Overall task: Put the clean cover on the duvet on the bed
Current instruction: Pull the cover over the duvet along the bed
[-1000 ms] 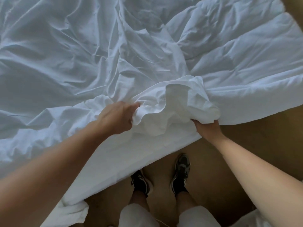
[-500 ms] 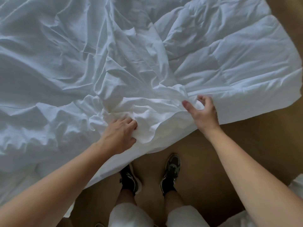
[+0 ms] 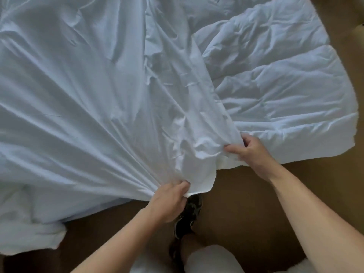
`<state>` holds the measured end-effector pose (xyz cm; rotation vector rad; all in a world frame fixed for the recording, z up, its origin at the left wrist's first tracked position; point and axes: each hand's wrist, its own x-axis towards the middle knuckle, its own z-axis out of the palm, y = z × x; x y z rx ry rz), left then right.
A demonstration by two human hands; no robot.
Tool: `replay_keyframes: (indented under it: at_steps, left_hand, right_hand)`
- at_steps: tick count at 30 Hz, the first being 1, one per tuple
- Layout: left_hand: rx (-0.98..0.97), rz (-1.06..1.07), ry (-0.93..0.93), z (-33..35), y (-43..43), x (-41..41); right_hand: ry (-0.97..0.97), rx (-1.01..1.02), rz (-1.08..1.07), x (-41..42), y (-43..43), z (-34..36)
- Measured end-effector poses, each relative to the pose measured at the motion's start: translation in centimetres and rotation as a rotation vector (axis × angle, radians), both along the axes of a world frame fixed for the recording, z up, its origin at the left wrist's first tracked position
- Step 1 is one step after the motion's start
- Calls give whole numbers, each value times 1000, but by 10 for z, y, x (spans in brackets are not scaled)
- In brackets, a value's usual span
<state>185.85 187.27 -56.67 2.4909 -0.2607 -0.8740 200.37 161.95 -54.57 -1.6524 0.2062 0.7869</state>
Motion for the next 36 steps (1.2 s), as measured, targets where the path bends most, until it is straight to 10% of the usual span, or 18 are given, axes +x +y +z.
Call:
replay_keyframes:
  at_steps: [12, 20, 24, 36]
  left_hand:
    - [67, 151, 73, 1, -31, -28]
    - [131, 319, -8, 8, -76, -14]
    - [129, 643, -192, 14, -122, 7]
    - [220, 1146, -158, -4, -274, 120]
  right_hand:
    - [-20, -460, -60, 19, -39, -44]
    - [-13, -258, -56, 44, -58, -28]
    - [380, 107, -56, 89, -31, -18]
    - [447, 65, 245, 95, -104, -45]
